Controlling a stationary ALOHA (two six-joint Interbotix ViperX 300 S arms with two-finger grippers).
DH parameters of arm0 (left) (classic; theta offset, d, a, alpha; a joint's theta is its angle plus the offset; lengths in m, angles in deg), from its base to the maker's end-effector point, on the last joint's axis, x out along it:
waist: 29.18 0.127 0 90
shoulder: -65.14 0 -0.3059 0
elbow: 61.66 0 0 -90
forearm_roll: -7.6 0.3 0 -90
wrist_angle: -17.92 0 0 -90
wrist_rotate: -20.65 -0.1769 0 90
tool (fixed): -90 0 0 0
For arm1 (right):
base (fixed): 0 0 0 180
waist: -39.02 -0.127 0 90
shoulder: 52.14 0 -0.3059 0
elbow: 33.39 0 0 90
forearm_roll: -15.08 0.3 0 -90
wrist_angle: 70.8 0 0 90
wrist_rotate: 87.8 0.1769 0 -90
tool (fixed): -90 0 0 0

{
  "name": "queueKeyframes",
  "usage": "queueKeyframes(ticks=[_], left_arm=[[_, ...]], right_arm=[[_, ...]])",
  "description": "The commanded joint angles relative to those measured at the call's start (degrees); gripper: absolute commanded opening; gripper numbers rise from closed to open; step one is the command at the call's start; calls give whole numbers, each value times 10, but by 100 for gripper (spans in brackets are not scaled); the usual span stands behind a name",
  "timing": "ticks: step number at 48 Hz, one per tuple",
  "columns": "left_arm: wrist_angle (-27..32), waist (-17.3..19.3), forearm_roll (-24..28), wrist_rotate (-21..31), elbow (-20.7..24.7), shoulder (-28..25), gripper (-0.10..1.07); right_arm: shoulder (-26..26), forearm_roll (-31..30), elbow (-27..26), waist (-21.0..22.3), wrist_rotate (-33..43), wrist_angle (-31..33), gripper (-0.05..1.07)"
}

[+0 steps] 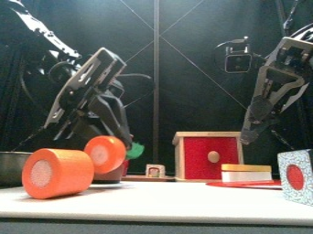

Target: Put the carrot top into the soy sauce container

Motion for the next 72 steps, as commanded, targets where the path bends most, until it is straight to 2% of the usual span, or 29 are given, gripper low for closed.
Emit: queueKeyframes(ticks=[1, 9, 17, 23, 30, 36, 52, 72], left_arm=[[-24, 4, 73, -3, 11, 33, 56], [-82, 17, 211, -9, -17, 69, 56], [-172, 33, 352, -18, -78, 98, 56], [-254, 49, 423, -31, -132, 107, 56], [-329, 60, 476, -54, -176, 97, 55], [-349, 70, 480, -79, -185, 83, 55], [-352, 90, 470, -154, -163, 22, 55], [-352, 97, 446, -163, -171, 14, 55]], right_arm=[[-5, 2, -5, 0, 1, -3, 97], [-5, 4, -6, 3, 2, -3, 97], [-5, 7, -9, 3, 2, -3, 97], [-5, 13, -11, 4, 3, -4, 97], [-5, 25, -12, 5, 3, -3, 97], [-3, 31, -16, 5, 3, -3, 97], [4, 40, -18, 1, 3, -3, 97], [4, 40, -18, 1, 3, -4, 97]])
